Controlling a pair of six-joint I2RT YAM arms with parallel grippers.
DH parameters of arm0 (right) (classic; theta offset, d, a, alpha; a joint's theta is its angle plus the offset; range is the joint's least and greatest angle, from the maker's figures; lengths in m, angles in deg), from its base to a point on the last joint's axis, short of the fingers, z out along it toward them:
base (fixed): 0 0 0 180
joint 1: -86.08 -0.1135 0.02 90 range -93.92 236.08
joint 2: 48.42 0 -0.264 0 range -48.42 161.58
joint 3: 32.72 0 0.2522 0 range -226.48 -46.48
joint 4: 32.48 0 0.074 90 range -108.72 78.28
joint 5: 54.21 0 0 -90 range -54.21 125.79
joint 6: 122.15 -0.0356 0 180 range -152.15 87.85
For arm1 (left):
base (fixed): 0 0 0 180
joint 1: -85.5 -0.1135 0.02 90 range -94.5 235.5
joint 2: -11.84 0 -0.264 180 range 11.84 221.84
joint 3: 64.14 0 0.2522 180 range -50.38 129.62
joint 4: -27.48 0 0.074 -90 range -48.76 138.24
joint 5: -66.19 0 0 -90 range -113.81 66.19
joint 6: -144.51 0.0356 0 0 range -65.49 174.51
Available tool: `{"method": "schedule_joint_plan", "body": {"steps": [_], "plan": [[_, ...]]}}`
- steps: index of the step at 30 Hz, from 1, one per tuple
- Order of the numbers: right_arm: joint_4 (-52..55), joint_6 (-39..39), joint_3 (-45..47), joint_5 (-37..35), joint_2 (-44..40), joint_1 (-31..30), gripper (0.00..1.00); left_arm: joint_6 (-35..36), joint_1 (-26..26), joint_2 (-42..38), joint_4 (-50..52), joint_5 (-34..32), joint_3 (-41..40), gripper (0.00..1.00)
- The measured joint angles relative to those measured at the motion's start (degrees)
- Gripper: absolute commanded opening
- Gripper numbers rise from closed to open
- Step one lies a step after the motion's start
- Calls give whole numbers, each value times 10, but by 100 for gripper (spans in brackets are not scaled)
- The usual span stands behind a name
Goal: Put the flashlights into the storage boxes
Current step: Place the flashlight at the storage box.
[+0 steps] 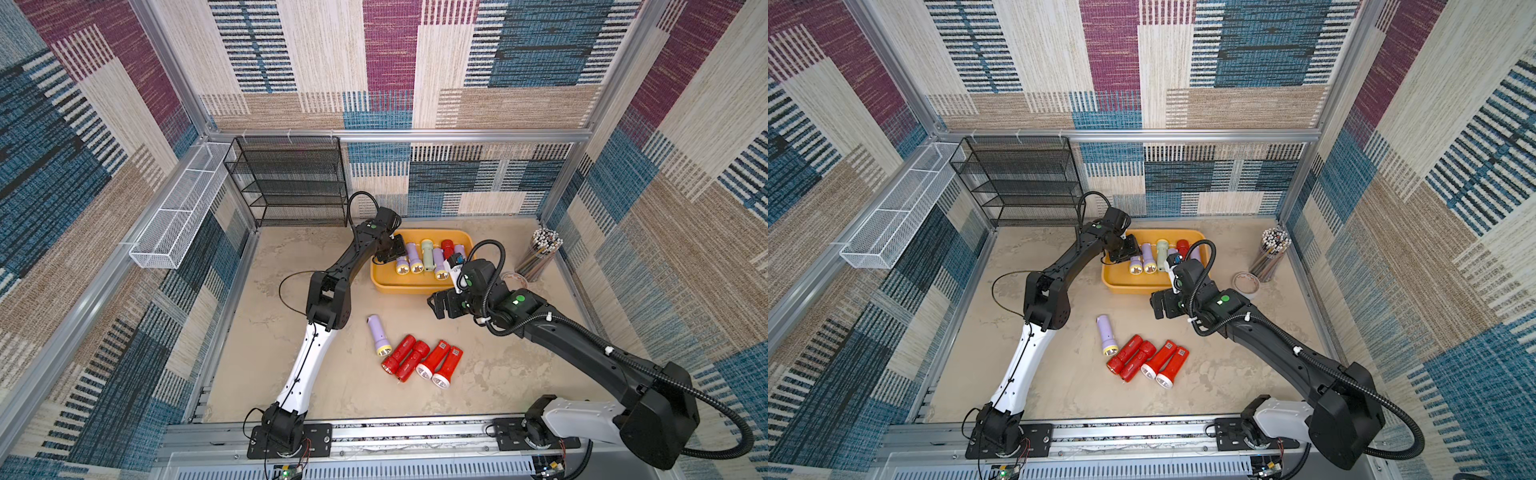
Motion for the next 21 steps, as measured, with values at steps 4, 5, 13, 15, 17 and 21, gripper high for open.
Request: {"method": "schedule_joint_plan", "body": {"steps": [4, 5, 13, 15, 17, 21], "plan": [[0, -2, 0, 0, -2, 0, 100, 1, 1, -30, -1, 11, -32, 66], [0, -3, 0, 0, -3, 0, 100, 1, 1, -41, -1, 12, -43, 66], [-2, -5, 12, 8, -36, 0, 100, 14, 24, -209, -9, 8, -182, 66], [-2, -5, 19, 12, -42, 0, 100, 16, 38, -263, -12, -6, -235, 66], [-2, -8, 28, 16, -48, 0, 100, 17, 51, -317, -13, -25, -290, 66], [-5, -14, 49, 26, -65, 0, 100, 16, 85, -443, -20, -78, -436, 67]]}}
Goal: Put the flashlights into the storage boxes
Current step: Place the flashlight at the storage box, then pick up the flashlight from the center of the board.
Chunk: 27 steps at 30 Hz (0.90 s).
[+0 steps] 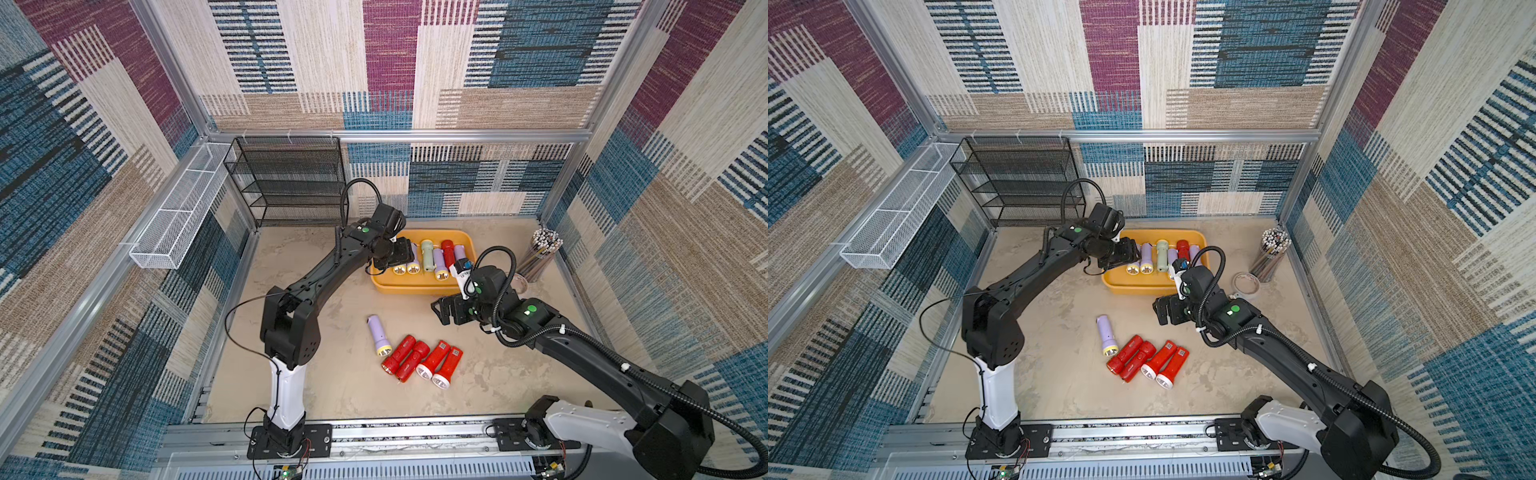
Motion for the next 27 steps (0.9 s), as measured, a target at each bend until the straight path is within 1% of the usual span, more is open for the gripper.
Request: {"method": "schedule_joint_plan", "body": {"steps": [5, 9, 14, 17, 20, 23, 27], "plan": [[-12, -6, 21, 17, -12, 0, 100, -21, 44, -159, -18, -72, -215, 67], [-22, -7, 24, 27, 2, 0, 100, -64, 67, -278, -42, -116, -393, 67], [-31, -11, 23, 34, 10, 0, 100, -122, 91, -390, -69, -141, -548, 67], [-31, -15, 22, 34, 10, 0, 100, -151, 101, -439, -78, -155, -596, 67], [-32, -19, 21, 38, 10, 0, 100, -171, 107, -477, -85, -162, -626, 67], [-34, -21, 18, 41, 18, 0, 100, -185, 109, -506, -85, -170, -645, 68], [-36, -21, -1, 44, 53, 0, 100, -196, 109, -524, -84, -186, -654, 69]]}}
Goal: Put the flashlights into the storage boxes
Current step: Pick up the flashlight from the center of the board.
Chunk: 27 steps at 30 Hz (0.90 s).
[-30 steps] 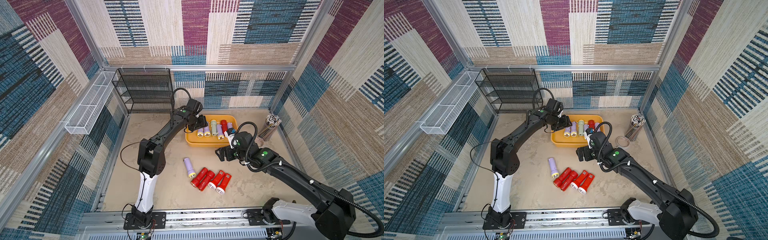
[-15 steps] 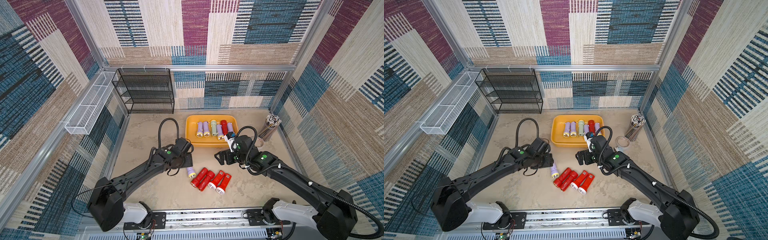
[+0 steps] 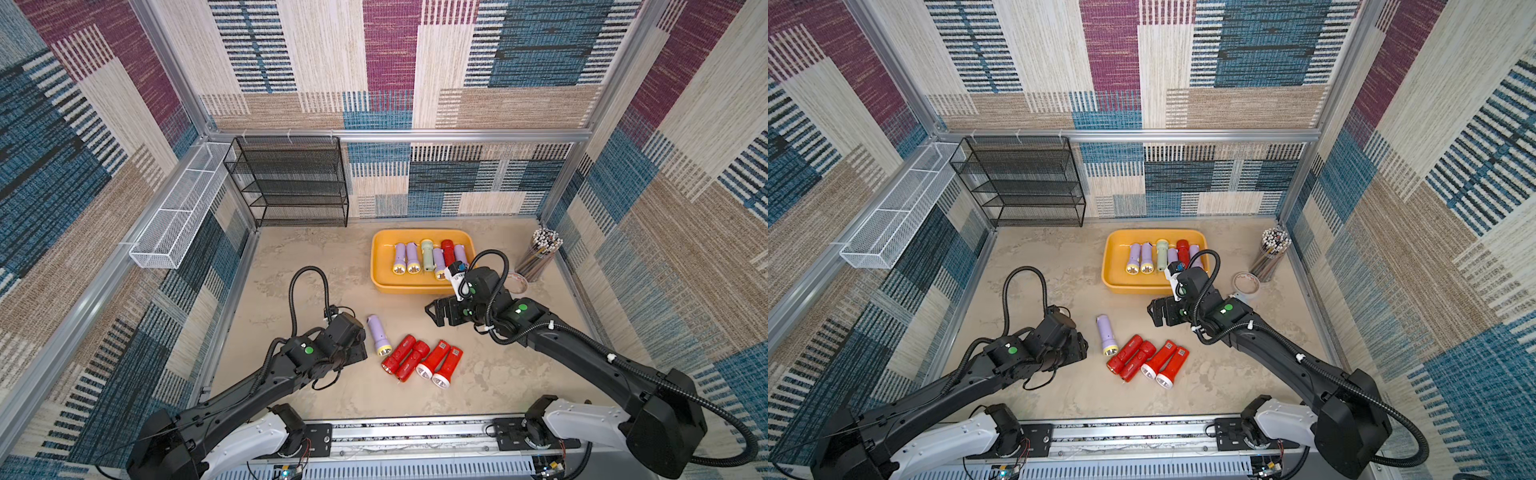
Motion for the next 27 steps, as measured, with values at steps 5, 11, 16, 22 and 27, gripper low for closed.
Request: {"method": "schedule_joint_plan", "body": {"steps": [5, 11, 16, 22, 27], "plan": [[-12, 1, -14, 0, 18, 0, 100, -1, 0, 10, 5, -14, 11, 69], [-23, 5, -15, 0, 27, 0, 100, 3, 0, 57, 2, -14, 49, 70], [-24, 16, -3, -10, 17, 0, 100, 12, 0, 125, -16, -12, 87, 70], [-28, 30, 4, -21, 18, 0, 100, 31, 0, 222, -26, 2, 166, 69], [-30, 35, 4, -23, 24, 0, 100, 43, 0, 265, -27, 3, 202, 70]]}}
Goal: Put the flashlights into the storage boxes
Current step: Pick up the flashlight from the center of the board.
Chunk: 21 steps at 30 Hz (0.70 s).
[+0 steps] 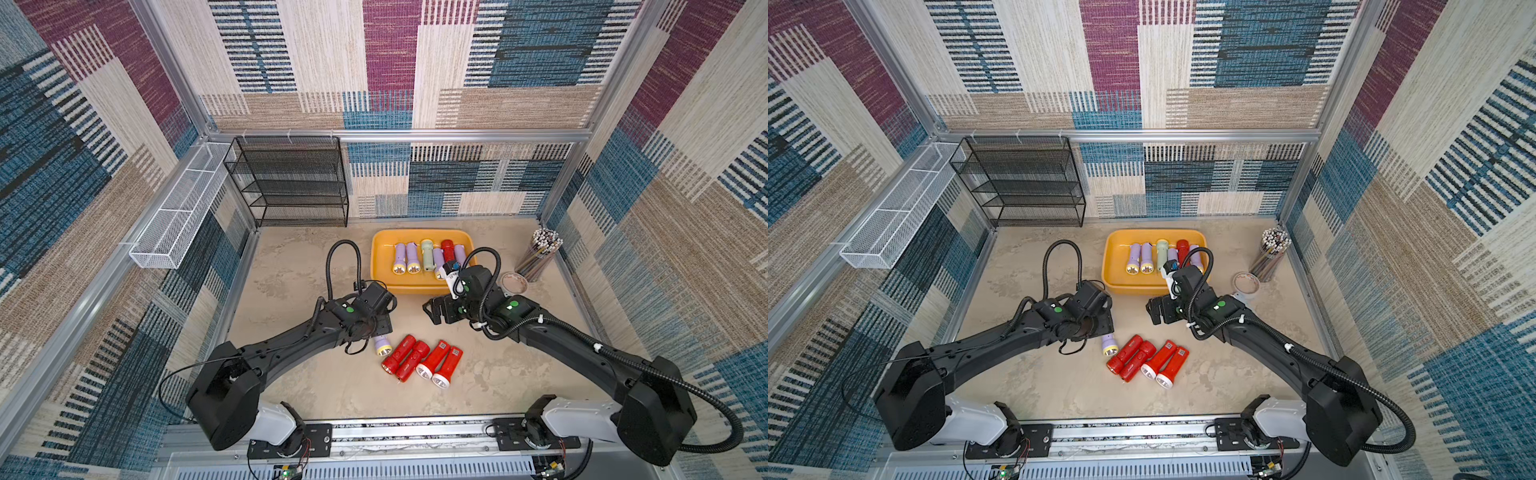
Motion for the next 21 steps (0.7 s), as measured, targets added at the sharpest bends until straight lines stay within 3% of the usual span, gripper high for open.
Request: {"method": "schedule_joint_plan", "body": {"steps": [5, 13, 21], "plan": [[0, 2, 1, -3, -1, 0, 100, 6, -3, 35, -4, 0, 21, 77], [-1, -3, 16, -7, -18, 0, 100, 17, -10, 126, -3, 1, 83, 72], [1, -2, 30, -10, -28, 0, 100, 15, -17, 160, 7, -2, 78, 66]]}}
